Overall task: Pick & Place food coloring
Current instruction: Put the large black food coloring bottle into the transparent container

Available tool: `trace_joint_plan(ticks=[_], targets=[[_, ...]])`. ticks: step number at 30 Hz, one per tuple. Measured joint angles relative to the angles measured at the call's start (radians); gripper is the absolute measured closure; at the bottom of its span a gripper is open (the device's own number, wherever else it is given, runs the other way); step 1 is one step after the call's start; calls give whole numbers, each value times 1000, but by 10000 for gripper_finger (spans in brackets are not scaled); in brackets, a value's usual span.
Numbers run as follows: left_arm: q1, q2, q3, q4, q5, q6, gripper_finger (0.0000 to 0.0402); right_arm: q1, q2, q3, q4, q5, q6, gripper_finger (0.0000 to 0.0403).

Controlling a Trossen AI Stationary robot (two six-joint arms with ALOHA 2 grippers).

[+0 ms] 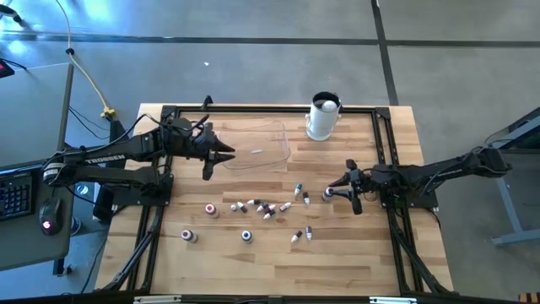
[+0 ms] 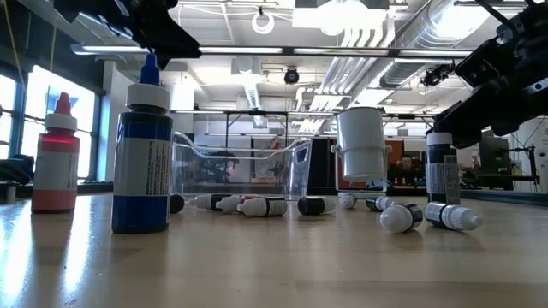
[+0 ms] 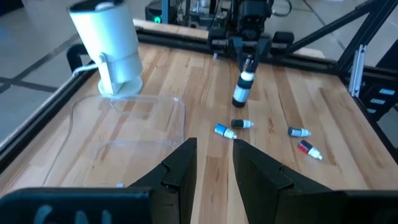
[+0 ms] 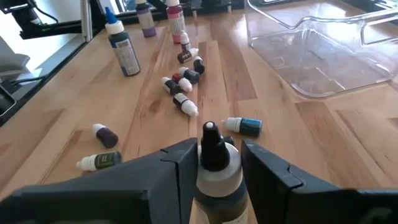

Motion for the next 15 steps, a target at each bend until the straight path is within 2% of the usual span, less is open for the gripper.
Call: trace_joint_plan(ticks=[9, 15], targets=[[0, 0, 0, 40, -2, 0, 298, 0, 21, 0, 48, 5, 8, 357], [0, 0, 0, 40, -2, 0, 298, 0, 23, 0, 97, 4, 6, 370]])
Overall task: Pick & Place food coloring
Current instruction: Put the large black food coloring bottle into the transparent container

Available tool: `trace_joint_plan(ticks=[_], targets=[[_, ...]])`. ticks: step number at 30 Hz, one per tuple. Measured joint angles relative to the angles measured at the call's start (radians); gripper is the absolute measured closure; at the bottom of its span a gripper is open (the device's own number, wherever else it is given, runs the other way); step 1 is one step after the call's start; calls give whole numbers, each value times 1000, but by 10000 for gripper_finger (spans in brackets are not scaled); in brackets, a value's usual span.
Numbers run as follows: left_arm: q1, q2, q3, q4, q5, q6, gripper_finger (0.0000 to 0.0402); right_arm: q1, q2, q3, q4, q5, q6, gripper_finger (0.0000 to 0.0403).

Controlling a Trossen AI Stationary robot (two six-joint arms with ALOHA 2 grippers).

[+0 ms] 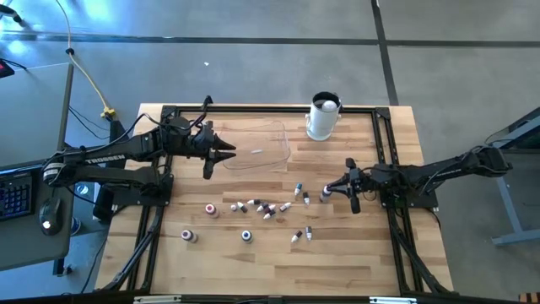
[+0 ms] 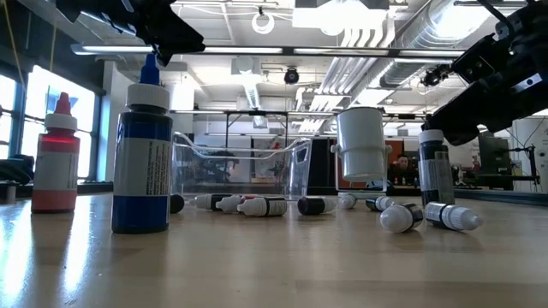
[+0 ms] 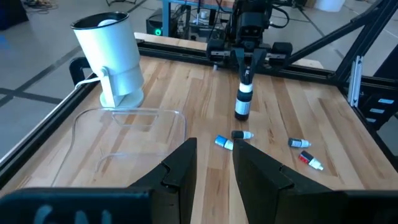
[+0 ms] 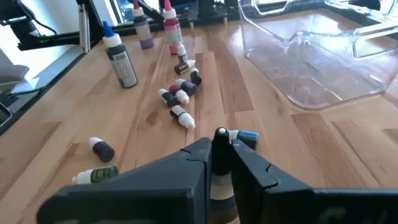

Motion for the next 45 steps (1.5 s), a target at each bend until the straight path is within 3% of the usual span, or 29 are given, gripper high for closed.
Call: trace_joint_plan(ticks=[10, 14, 18, 23, 28, 31, 35, 37, 40, 45], targets=[[0, 0, 0, -3, 1, 0, 298, 0, 21, 0, 13, 67, 1, 370], [0, 0, 0, -3, 3, 0, 298, 0, 20, 0, 82, 80, -24, 366], [0, 0, 0, -3, 3, 0, 298, -1, 32, 0, 204, 172, -35, 369], [0, 0, 0, 2, -6, 0, 298, -2, 90, 62, 249, 226, -158, 369], [0, 0, 0, 4, -38, 0, 298, -2, 257, 235, 234, 276, -286, 369], [0, 0, 0, 4, -49, 0, 298, -2, 401, 384, 239, 283, -389, 370], [0, 0, 0, 4, -50, 0, 298, -23, 600, 595, 235, 381, -521, 366], [0, 0, 0, 4, -50, -3, 298, -58, 684, 689, 236, 361, -568, 368], [0, 0, 0, 3, -50, -23, 298, -119, 802, 805, 239, 268, -526, 371], [0, 0, 0, 2, -50, -103, 298, -222, 967, 908, 213, 277, -360, 370]])
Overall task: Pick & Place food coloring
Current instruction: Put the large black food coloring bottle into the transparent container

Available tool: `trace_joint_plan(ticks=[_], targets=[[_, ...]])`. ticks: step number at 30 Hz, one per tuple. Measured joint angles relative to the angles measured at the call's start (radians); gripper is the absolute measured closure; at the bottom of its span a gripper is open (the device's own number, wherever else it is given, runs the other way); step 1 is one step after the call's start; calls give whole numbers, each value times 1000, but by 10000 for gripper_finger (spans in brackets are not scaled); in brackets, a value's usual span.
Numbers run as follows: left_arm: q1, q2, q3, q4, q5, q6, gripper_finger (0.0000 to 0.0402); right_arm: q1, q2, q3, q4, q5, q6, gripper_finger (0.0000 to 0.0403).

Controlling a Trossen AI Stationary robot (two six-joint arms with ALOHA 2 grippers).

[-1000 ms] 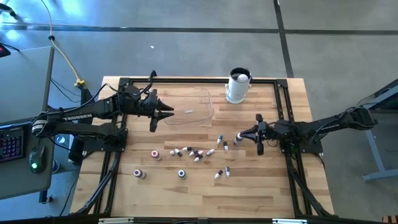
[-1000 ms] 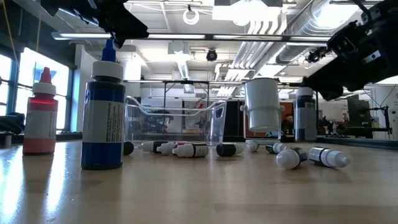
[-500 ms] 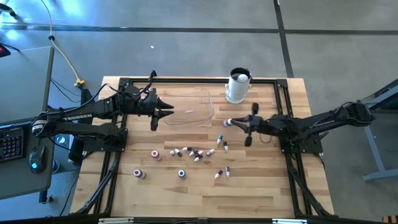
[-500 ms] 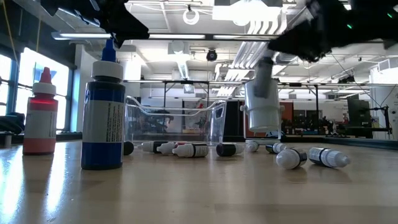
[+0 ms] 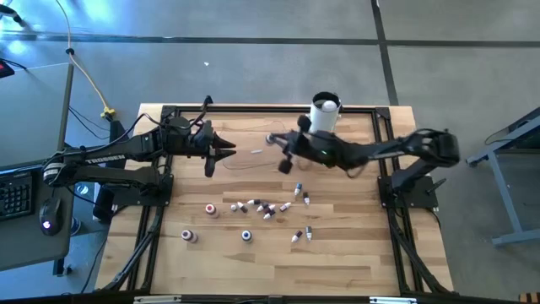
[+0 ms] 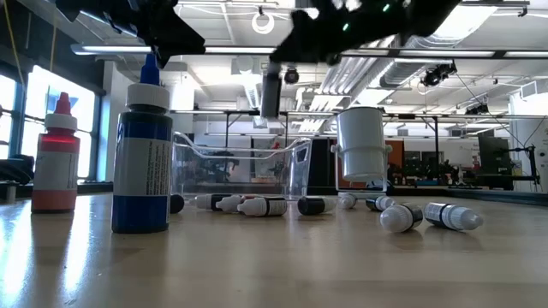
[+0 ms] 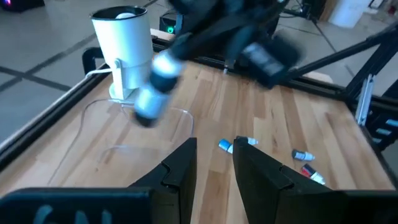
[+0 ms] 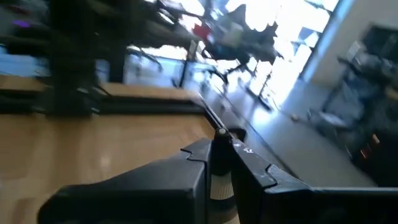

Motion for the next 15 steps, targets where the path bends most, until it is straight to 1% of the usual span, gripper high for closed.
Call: trace_joint_plan(ticks=[4, 9, 11, 15], targets=[[0, 0, 0, -1, 0, -8, 298, -56, 104, 20, 10, -19, 50, 364], [0, 0, 0, -2, 0, -4, 298, -118, 209, 21, 70, -36, 124, 372], [0, 0, 0, -2, 0, -6, 298, -139, 242, 16, 88, -44, 159, 372], [0, 0, 0, -2, 0, -27, 298, -159, 280, 16, 91, -21, 168, 361]])
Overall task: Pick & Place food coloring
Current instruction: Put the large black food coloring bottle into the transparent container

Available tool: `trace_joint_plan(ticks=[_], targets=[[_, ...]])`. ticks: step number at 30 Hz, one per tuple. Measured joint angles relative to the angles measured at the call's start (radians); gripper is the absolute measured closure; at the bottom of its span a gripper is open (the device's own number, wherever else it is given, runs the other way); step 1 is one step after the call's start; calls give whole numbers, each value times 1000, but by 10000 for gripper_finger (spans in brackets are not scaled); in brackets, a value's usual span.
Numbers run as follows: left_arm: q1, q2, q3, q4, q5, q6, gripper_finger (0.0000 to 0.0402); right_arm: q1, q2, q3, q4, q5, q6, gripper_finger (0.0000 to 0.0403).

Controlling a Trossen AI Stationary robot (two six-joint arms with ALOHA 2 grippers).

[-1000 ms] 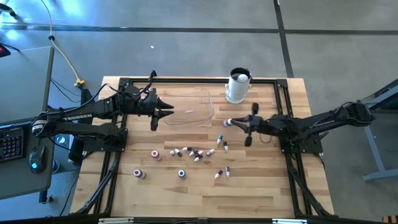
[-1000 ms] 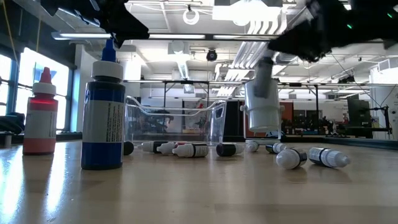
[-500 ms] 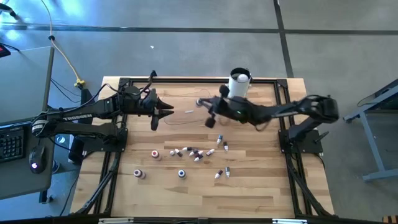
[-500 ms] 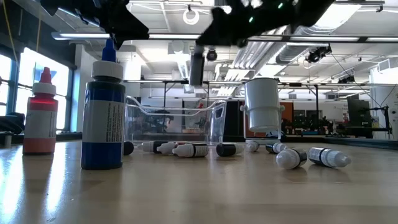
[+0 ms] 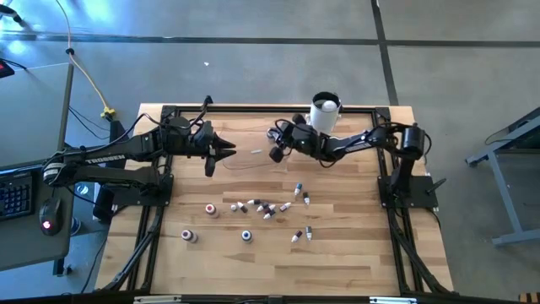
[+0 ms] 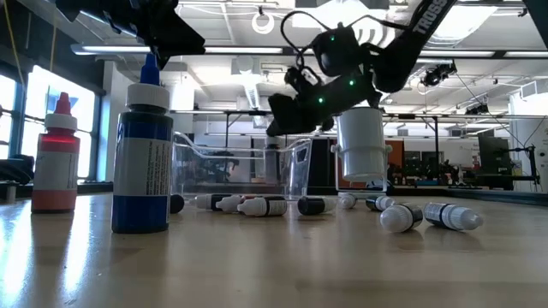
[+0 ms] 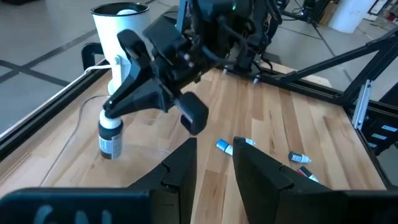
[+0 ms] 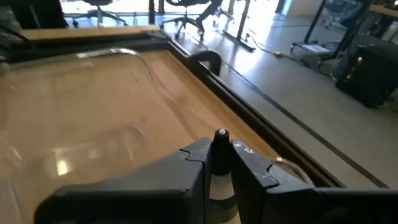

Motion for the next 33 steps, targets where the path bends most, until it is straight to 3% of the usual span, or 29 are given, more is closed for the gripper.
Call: trace_joint_plan(ticks=[8, 21, 33], targets=[[0, 0, 0, 0, 0, -2, 298, -18, 7, 0, -8, 65, -9, 369], [0, 0, 0, 0, -1, -30, 298, -72, 8, 2, -71, 2, 107, 365], [0, 0, 0, 0, -1, -30, 298, -72, 9, 2, -73, -20, 130, 311]])
